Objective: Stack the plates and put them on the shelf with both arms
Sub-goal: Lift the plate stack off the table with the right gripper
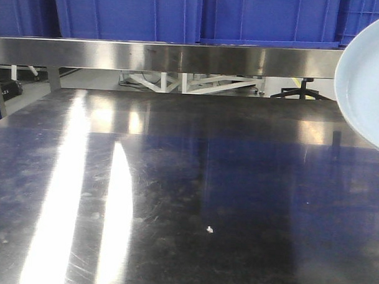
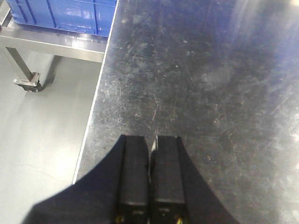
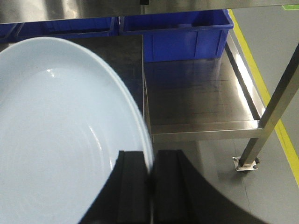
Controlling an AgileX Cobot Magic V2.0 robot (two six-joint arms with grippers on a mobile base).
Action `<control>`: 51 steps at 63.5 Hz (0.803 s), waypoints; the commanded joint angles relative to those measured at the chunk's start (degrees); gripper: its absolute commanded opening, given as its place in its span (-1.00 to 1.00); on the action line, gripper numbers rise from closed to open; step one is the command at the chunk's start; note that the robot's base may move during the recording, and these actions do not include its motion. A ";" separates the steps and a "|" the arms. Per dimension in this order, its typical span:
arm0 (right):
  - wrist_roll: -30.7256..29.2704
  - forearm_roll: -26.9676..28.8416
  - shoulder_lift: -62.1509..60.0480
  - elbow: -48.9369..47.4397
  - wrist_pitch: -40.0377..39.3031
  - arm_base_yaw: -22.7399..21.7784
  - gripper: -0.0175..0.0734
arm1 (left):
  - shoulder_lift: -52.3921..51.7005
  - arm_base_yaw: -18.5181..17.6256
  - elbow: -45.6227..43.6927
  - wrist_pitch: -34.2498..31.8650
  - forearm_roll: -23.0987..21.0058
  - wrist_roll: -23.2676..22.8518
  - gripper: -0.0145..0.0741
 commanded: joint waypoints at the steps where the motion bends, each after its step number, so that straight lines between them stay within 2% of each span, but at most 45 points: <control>1: -0.29 -0.07 -0.21 -1.68 -5.63 -0.48 -0.49 | -0.49 0.22 -1.47 -3.71 -0.06 -0.41 -0.48; 51: -0.29 -0.07 -0.21 -1.68 -5.63 -0.48 -0.49 | -0.49 0.22 -1.47 -3.71 -0.06 -0.41 -0.48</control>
